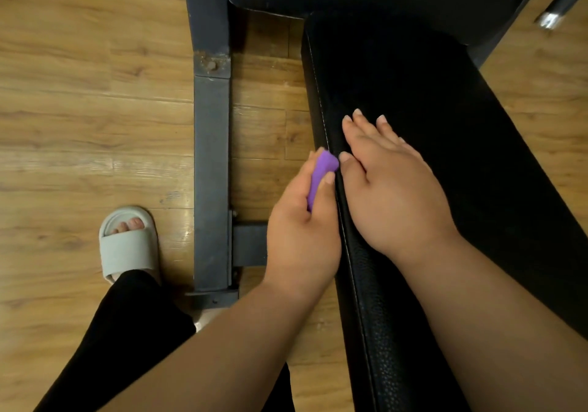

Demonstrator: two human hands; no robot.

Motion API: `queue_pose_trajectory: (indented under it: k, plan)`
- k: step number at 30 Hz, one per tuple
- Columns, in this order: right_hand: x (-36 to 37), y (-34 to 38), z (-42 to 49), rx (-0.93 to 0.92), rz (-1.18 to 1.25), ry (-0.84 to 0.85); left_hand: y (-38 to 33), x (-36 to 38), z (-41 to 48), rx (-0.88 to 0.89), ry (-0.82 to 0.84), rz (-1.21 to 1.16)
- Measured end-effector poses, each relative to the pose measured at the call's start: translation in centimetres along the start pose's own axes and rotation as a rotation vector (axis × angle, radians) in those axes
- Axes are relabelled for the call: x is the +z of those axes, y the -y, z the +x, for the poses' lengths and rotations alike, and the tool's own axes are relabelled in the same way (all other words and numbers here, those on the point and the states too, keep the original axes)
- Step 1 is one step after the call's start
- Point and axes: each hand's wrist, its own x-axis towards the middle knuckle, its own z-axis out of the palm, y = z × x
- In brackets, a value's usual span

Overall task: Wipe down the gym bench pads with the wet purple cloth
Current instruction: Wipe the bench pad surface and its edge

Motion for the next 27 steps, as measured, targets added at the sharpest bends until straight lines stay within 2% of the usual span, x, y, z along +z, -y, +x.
queue_pose_trajectory:
  k: [4, 9, 16, 23, 27]
  plan:
    - [0.1, 0.0, -0.1, -0.012, -0.006, -0.025, -0.2, 0.1, 2.3, -0.006, -0.008, 0.026]
    - [0.0, 0.1, -0.2, -0.009, 0.006, -0.033, -0.2, 0.8, 6.4, -0.192, -0.049, -0.140]
    - [-0.3, 0.1, -0.3, -0.010, 0.013, -0.004, -0.3, -0.2, 0.2, -0.072, 0.023, -0.015]
    - [-0.8, -0.4, -0.5, -0.071, -0.058, 0.126, -1.7, 0.7, 6.3, -0.274, -0.053, -0.046]
    - [-0.5, -0.1, -0.4, -0.048, -0.075, 0.075, -1.2, 0.6, 3.7, -0.237, -0.046, -0.072]
